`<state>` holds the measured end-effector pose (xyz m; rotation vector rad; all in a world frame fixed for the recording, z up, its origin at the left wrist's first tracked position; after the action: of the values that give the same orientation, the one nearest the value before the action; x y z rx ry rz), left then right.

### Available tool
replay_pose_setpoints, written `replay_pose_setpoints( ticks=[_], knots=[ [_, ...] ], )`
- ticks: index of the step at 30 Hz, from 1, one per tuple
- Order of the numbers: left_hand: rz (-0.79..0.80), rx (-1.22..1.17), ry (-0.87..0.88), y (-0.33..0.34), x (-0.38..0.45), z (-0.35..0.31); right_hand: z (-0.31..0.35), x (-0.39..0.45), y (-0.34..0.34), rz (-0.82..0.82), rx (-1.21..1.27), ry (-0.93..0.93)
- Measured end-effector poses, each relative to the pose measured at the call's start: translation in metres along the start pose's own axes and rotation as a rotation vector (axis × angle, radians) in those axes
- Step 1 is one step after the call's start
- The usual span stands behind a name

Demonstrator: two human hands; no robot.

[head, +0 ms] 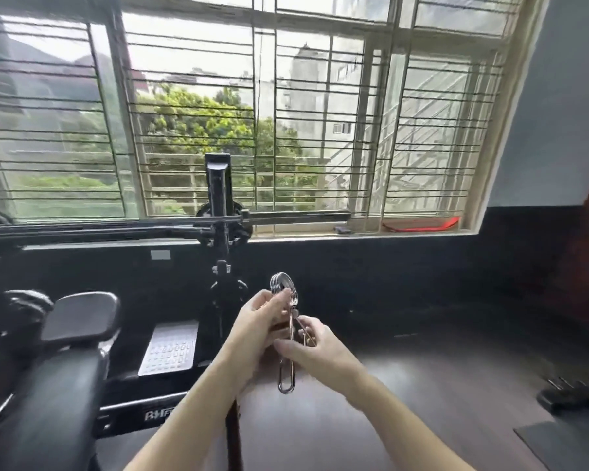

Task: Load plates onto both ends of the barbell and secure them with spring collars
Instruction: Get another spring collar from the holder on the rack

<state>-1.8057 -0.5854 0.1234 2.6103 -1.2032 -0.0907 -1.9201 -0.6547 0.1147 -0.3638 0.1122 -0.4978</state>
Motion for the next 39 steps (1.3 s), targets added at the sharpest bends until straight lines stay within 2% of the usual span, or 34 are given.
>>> replay_pose_setpoints(
  ticks=[7,11,17,20,25,28,32,34,38,39],
  knots=[
    [-0.074,0.052,0.061,0.016,0.167,0.003,-0.022,0.165,-0.08,0.0,-0.133,-0.073],
    [-0.17,0.098,0.098,0.022,0.269,-0.002,-0.027,0.268,-0.135,0.03,-0.179,-0.134],
    [-0.346,0.161,0.116,0.021,0.397,-0.018,-0.007,0.415,-0.202,-0.072,-0.299,-0.249],
    [-0.404,0.251,0.074,0.021,0.448,-0.028,0.01,0.479,-0.215,-0.179,-0.487,-0.331],
    [-0.504,0.298,0.018,0.002,0.539,-0.065,0.05,0.585,-0.205,-0.213,-0.69,-0.553],
    [-0.658,0.248,0.088,-0.027,0.588,-0.104,0.079,0.65,-0.195,-0.175,-0.642,-0.661],
    [-0.847,0.129,0.244,-0.088,0.637,-0.157,0.117,0.721,-0.171,0.043,-0.449,-0.746],
    [-0.937,0.143,0.235,-0.122,0.651,-0.175,0.134,0.751,-0.156,0.154,-0.287,-0.723],
    [-0.873,0.071,0.124,-0.177,0.682,-0.203,0.16,0.815,-0.132,0.228,-0.134,-0.632],
    [-0.884,0.126,0.093,-0.188,0.686,-0.208,0.162,0.827,-0.123,0.264,-0.133,-0.601]
  ],
)
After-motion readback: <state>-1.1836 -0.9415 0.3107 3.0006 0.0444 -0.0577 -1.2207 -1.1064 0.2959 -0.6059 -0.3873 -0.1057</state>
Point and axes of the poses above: each hand's wrist, its own x-axis towards the middle knuckle, its own y-axis out of the palm, z = x × y, the point moved 6 cm from there along x, towards the middle knuckle, and after that the axes turned 2 degrees about -y, right-handed, at the moved point
